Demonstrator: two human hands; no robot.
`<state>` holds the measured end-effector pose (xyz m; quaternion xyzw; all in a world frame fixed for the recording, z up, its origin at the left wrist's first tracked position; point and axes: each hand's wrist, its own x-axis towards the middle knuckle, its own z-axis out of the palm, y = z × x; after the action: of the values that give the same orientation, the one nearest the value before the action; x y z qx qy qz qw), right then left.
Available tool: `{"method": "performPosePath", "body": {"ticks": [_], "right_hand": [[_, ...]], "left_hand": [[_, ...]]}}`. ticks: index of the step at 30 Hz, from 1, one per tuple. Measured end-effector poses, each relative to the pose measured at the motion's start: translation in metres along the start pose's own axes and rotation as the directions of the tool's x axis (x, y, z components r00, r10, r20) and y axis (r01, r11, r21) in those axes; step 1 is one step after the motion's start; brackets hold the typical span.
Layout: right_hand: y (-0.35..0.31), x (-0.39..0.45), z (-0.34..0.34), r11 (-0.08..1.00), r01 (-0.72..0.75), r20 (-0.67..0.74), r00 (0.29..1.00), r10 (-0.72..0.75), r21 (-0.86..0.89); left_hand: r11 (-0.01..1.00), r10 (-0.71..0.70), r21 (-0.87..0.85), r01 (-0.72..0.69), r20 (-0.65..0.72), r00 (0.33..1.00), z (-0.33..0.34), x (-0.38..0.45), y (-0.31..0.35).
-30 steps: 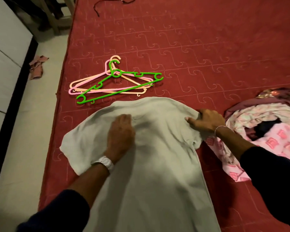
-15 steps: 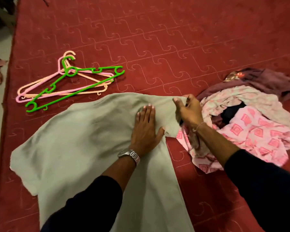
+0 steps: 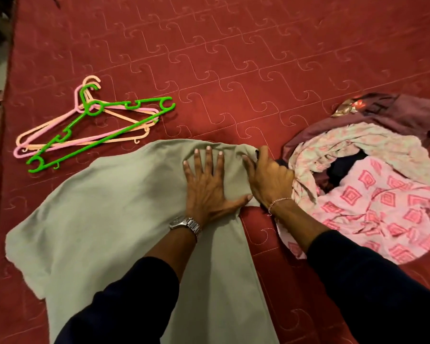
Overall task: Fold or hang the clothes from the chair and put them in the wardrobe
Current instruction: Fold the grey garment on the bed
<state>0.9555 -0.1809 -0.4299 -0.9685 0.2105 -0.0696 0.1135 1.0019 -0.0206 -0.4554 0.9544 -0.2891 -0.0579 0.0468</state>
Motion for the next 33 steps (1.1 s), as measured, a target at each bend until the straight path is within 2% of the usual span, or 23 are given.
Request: {"method": "performPosePath", "body": {"ticks": [2, 5, 9, 12, 14, 18, 21, 23, 26, 30, 33], "right_hand": [[0.021, 0.006, 0.001, 0.997, 0.076, -0.124, 0.990, -0.073, 0.027], [0.056, 0.008, 0.005, 0.961, 0.277, -0.133, 0.953, -0.272, 0.021], [0.061, 0.013, 0.006, 0.952, 0.302, -0.123, 0.948, -0.294, 0.053], [0.051, 0.008, 0.005, 0.978, 0.209, -0.116, 0.972, -0.207, 0.007], [0.045, -0.007, 0.004, 0.992, 0.116, -0.116, 0.987, -0.111, 0.040], [0.028, -0.060, -0.005, 0.948, 0.080, -0.096, 0.994, -0.053, 0.307], [0.010, -0.110, -0.011, 0.909, -0.028, 0.043, 0.999, 0.012, 0.415], [0.000, -0.135, -0.016, 0.938, -0.097, 0.175, 0.984, 0.039, 0.332], [-0.008, -0.155, -0.025, 0.964, -0.091, 0.280, 0.960, 0.018, 0.251], [-0.002, -0.170, -0.037, 0.867, -0.318, 0.277, 0.935, 0.220, 0.384], [0.004, -0.197, -0.047, 0.816, -0.395, 0.431, 0.879, 0.202, 0.422]], "left_hand": [[1.000, -0.008, 0.007, 0.008, 0.008, 1.000, 0.001, 0.001, -0.001], [0.999, -0.014, 0.028, 0.014, 0.007, 1.000, 0.002, 0.002, -0.001], [0.999, -0.017, 0.037, 0.016, 0.023, 1.000, -0.001, 0.002, 0.000], [1.000, -0.022, -0.007, 0.022, 0.051, 0.998, -0.006, 0.002, -0.003], [0.998, -0.002, -0.058, 0.004, 0.037, 0.999, -0.011, -0.005, -0.001], [0.996, 0.023, -0.084, -0.031, -0.097, 0.995, -0.011, -0.046, 0.017], [0.996, 0.013, -0.085, -0.025, -0.143, 0.990, 0.001, -0.088, 0.032], [0.998, -0.010, -0.066, 0.001, -0.139, 0.990, 0.005, -0.113, 0.039], [0.999, 0.000, -0.048, -0.007, -0.133, 0.991, 0.005, -0.144, 0.045], [0.992, 0.033, -0.113, -0.053, -0.169, 0.985, 0.007, -0.170, 0.047], [0.988, 0.040, -0.141, -0.062, -0.157, 0.987, 0.011, -0.190, 0.052]]}}
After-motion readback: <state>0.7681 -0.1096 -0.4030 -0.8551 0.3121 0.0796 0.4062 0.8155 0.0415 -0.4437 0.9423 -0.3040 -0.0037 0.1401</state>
